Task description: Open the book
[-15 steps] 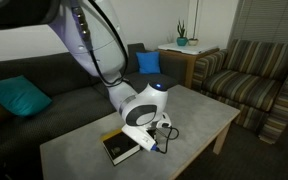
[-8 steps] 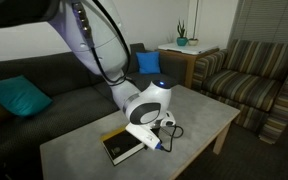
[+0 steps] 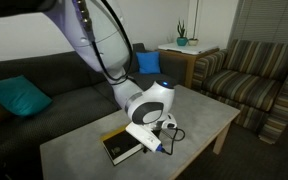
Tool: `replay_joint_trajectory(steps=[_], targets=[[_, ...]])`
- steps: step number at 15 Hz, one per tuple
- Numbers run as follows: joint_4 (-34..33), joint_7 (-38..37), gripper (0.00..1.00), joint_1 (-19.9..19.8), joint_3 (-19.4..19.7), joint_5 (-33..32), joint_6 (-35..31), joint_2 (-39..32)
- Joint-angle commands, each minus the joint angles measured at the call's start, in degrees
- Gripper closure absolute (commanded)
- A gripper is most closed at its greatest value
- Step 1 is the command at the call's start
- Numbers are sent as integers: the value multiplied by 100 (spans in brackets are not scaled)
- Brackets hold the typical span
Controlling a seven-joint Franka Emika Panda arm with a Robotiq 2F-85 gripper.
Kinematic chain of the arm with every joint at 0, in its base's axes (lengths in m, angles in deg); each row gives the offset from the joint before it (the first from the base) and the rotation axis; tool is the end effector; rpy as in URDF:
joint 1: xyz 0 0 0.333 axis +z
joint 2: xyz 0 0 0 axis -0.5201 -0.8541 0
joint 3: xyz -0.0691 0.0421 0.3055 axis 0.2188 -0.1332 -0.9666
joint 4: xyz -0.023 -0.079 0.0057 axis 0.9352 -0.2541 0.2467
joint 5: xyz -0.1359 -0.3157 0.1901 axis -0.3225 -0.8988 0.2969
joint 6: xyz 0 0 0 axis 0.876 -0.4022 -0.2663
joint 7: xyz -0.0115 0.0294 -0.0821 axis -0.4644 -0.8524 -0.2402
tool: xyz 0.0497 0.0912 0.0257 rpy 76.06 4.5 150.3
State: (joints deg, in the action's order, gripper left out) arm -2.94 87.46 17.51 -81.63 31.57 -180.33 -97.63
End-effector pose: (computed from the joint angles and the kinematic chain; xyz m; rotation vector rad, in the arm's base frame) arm 0.6249 -0.0820 -0.1408 -2.9728 -0.1364 0.1517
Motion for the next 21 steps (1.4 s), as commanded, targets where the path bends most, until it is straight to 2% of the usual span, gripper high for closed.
replay_joint_trajectory(steps=[1,5,6,7,8,10,11,17,18,20,21], targets=[[776,-4,100,-43,22,-20,181,616],[1503,29,100,-18,69,-84,137,1245],[1628,377,76,-183,-105,-108,354,1378],[1688,623,73,-225,-153,-94,488,1468],[1111,273,92,-5,6,11,286,991],[1306,465,77,-47,-37,10,444,1208],[1366,500,74,-63,-48,11,452,1265],[1446,523,73,-74,-52,9,452,1299],[1447,523,93,-74,-52,9,452,1299],[1602,541,100,-71,-64,4,305,1370],[1680,556,100,-85,-88,16,261,1398]])
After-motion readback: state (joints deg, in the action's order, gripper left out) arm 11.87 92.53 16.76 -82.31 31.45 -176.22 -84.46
